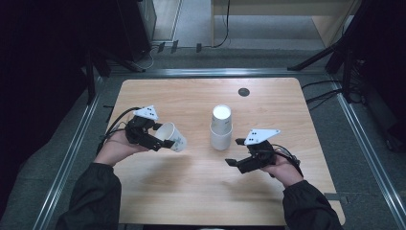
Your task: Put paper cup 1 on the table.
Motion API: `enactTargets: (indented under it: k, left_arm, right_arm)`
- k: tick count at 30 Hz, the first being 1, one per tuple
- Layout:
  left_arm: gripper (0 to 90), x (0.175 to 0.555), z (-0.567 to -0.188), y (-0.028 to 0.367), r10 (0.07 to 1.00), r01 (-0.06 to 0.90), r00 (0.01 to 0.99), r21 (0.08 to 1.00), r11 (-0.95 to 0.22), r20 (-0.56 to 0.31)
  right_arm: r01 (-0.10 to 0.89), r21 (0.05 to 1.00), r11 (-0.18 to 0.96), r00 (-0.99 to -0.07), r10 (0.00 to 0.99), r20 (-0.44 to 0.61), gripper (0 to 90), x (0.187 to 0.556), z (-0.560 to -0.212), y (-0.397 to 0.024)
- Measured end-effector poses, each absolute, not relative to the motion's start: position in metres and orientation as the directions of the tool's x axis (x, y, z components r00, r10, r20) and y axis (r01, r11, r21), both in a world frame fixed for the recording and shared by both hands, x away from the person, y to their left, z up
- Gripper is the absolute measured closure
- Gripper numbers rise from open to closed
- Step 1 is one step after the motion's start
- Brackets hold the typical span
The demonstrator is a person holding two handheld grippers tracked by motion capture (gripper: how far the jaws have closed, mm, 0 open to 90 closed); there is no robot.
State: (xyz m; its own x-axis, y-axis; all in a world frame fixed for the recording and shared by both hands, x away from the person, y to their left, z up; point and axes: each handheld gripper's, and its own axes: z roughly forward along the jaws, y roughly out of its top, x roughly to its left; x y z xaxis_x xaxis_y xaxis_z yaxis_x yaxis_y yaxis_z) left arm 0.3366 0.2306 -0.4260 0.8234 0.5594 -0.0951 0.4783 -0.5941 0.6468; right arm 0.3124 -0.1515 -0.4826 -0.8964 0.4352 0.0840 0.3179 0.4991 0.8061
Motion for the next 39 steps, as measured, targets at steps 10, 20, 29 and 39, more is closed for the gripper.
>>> enactTargets:
  k: [10,20,29,39]
  left_arm:
    - [25.4,0.348,-0.433,0.269,0.667,0.573,0.738,0.615,-0.541,-0.101]
    - [25.4,0.359,-0.447,0.287,0.736,0.641,0.674,0.547,-0.538,-0.066]
    - [25.3,0.366,-0.454,0.302,0.787,0.691,0.614,0.524,-0.498,-0.063]
    - [25.3,0.370,-0.463,0.307,0.825,0.730,0.565,0.460,-0.505,0.010]
  right_arm:
    - [0.334,0.809,0.484,-0.895,0.431,0.112,18.2,0.316,-0.484,-0.153]
    - [0.338,0.814,0.472,-0.895,0.428,0.124,18.2,0.316,-0.484,-0.153]
    - [0.338,0.812,0.476,-0.894,0.432,0.119,18.2,0.318,-0.485,-0.154]
    - [0.340,0.812,0.474,-0.895,0.429,0.125,18.2,0.319,-0.485,-0.155]
